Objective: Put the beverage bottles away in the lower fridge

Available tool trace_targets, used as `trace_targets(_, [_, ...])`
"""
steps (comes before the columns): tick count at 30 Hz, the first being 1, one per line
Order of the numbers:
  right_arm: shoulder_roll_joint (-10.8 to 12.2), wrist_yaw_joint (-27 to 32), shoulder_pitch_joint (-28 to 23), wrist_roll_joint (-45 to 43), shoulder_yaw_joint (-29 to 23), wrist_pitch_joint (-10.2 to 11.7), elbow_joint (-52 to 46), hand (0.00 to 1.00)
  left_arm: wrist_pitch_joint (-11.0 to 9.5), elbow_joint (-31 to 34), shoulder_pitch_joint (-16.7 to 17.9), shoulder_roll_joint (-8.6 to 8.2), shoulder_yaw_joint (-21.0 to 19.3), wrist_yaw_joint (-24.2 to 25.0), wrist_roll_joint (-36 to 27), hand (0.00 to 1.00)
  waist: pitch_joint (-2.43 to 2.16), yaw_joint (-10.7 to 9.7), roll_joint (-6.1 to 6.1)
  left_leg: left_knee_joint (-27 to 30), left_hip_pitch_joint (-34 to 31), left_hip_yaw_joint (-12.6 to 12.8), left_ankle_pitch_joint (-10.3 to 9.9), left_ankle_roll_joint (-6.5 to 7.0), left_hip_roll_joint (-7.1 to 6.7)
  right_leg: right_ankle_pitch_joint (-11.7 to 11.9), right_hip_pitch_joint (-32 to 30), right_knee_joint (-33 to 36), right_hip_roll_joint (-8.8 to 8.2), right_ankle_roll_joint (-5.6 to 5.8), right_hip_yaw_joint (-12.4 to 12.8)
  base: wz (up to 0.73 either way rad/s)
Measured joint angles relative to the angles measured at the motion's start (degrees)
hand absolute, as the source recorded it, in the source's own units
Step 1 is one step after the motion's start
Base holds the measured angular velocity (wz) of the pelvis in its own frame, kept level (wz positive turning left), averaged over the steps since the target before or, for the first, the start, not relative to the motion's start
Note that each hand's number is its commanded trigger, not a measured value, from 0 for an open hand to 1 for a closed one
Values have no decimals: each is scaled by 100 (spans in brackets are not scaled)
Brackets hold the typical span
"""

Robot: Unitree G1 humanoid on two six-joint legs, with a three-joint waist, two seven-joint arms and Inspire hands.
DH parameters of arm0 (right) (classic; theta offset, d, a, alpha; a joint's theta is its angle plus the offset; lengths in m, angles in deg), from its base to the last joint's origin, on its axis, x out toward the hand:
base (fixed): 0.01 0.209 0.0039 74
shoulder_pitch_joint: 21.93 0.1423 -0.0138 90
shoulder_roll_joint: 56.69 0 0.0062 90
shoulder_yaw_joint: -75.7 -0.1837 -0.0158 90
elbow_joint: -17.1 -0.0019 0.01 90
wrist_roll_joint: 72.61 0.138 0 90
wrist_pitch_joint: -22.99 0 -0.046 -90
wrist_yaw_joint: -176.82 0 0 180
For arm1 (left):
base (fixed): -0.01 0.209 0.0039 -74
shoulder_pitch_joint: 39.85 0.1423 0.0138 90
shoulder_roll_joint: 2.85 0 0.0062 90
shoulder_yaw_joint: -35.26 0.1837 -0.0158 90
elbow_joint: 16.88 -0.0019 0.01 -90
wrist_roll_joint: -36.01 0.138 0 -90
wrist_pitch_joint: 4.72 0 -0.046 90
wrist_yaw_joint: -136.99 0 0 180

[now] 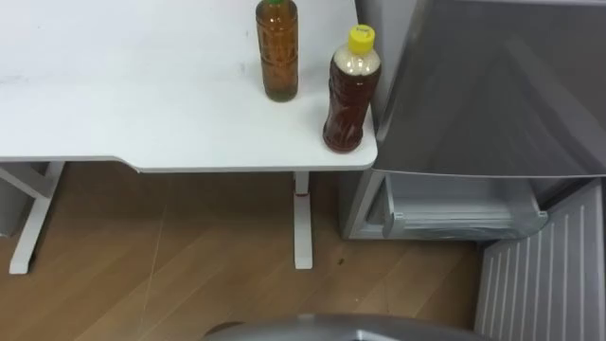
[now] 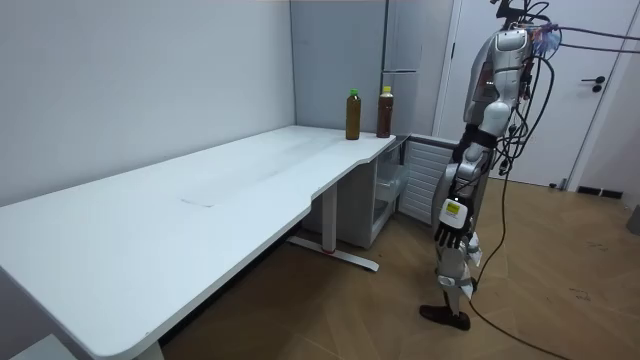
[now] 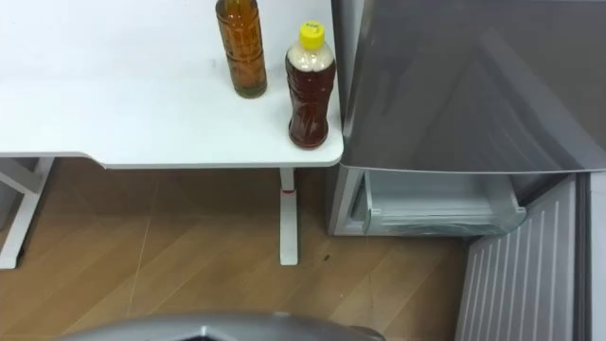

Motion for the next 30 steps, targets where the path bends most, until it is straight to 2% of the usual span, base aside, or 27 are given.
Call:
trace_targets(15, [-2, -35, -5, 86, -11, -1, 49, 0, 0, -21, -6, 4, -13, -49, -37, 0, -1, -5, -1, 2, 17, -11, 0, 0, -2, -1, 19, 2, 0, -3, 14, 0])
trace_targets(21, [14, 44, -3, 194, -188, -1, 211, 0, -19, -63, 35, -7, -498, -279, -479, 0, 9, -17, -8, 49, 26, -43, -3, 3, -4, -28, 88, -19, -4, -10, -26, 4])
trace_targets(26, [19, 98, -5, 216, -310, -6, 222, 0, -53, -62, 64, -22, -909, -759, -806, 0, 9, 0, -4, 45, 18, -70, -4, 4, -7, -36, 89, -9, -4, -9, -42, 2])
trace_targets(30, [14, 147, -7, 334, -346, -5, 254, 0, -117, -59, 124, -20, -1035, -1111, -1372, 0, 4, 8, 9, 45, 24, -73, -4, 4, -15, -33, 91, 5, -13, -11, -40, 0])
